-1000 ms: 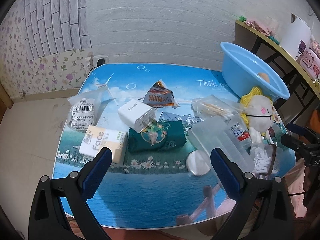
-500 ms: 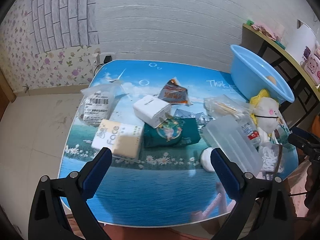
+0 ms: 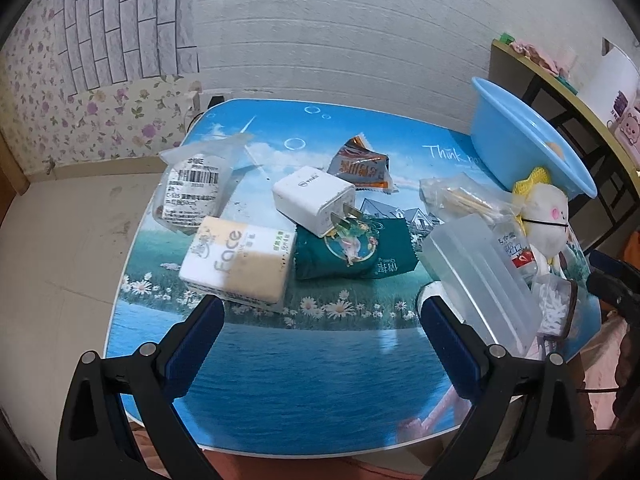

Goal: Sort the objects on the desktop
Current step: 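Withdraw both grippers from the basin back over the table, then grasp the 'Face' tissue pack with the left gripper while the right gripper grasps the cotton swab box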

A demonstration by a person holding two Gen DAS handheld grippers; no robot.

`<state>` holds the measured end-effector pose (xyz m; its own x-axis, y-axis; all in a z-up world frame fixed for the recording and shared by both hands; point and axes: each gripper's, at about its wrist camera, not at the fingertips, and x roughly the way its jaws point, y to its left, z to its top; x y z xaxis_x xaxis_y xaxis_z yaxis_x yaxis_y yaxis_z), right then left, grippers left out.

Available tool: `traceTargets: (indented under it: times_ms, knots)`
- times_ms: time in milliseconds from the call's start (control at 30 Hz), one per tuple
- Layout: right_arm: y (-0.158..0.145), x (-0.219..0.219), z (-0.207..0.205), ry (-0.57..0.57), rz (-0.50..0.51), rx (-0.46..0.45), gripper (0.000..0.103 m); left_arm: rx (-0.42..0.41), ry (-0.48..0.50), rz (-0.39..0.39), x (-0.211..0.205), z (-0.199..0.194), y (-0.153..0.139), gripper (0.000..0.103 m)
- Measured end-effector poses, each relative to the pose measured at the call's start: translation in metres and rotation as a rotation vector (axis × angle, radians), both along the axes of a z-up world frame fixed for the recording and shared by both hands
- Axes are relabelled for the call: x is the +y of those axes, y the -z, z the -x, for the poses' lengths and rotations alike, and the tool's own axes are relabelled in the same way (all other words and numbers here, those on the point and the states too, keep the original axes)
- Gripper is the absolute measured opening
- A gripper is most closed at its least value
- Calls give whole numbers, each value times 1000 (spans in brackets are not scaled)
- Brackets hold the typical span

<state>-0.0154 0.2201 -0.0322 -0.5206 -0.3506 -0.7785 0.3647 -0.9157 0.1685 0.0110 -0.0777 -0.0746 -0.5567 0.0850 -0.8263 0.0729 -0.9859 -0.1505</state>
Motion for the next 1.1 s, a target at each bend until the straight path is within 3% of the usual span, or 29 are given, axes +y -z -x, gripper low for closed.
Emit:
traceTargets:
  times_ms: [533,600,667,733,767,1100]
  knots:
    - [10,-2,-16,-36,-16,-35,100,-4,9,21,1,7,22,97]
    - [12,-3,-17,-37,-17,-38,100,8,9,35,1,5,21,84]
    - [12,-3,-17,-37,-15,-39,100,18,12,57,2,5,19,56]
    - [12,-3,-17,-36,-14,-36,100,22,11,64,1,4,18,35]
    - [12,-2,-17,-35,-12,-35,100,22,11,60,-1,3,17,29]
    - [12,18,-17,9,3,-30,100,55,29,44,2,-4,9,17]
